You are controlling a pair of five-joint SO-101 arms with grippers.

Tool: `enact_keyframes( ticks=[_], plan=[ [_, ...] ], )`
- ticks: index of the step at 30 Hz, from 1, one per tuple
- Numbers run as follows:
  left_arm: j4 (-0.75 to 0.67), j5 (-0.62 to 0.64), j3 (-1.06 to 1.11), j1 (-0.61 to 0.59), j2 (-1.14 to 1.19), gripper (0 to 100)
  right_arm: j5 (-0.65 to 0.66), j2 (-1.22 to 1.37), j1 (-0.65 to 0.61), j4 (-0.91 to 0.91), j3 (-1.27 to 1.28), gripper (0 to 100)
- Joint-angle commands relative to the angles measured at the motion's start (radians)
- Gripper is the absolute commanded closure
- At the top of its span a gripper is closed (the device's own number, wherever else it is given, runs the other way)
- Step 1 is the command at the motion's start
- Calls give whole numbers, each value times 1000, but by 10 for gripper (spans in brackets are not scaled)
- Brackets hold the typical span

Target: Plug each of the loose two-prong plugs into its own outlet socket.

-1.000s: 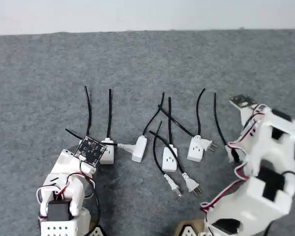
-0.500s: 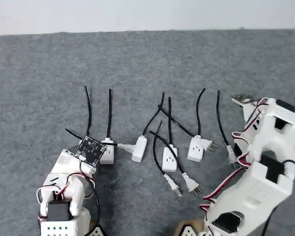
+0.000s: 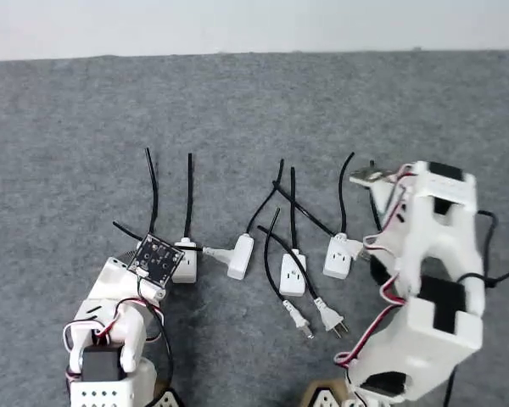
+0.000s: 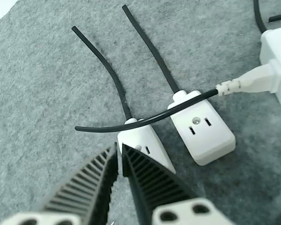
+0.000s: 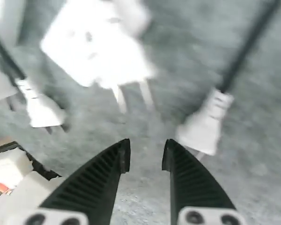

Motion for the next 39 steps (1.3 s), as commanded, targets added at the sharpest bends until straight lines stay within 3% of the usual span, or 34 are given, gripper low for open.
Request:
enact_keyframes(
  ticks=[1, 9, 17, 22, 30, 39],
  plan=[
    [-17, -8, -8, -3, -14, 986, 3, -56, -24, -61, 29, 876],
    [-17, -8, -8, -2, -14, 986, 11, -56, 93, -127, -18, 876],
    [-17, -8, -8, 0, -14, 986, 12, -56, 122, 47, -215, 874],
    [-17, -8, -8, -2, -14, 986, 12, -56, 88, 94, -261, 768],
    [-17, -8, -8, -3, -14, 986, 60, -53, 30, 39, -92, 742],
    [-17, -8, -8, -5, -14, 986, 118, -53, 77, -147, 64, 742]
  ],
)
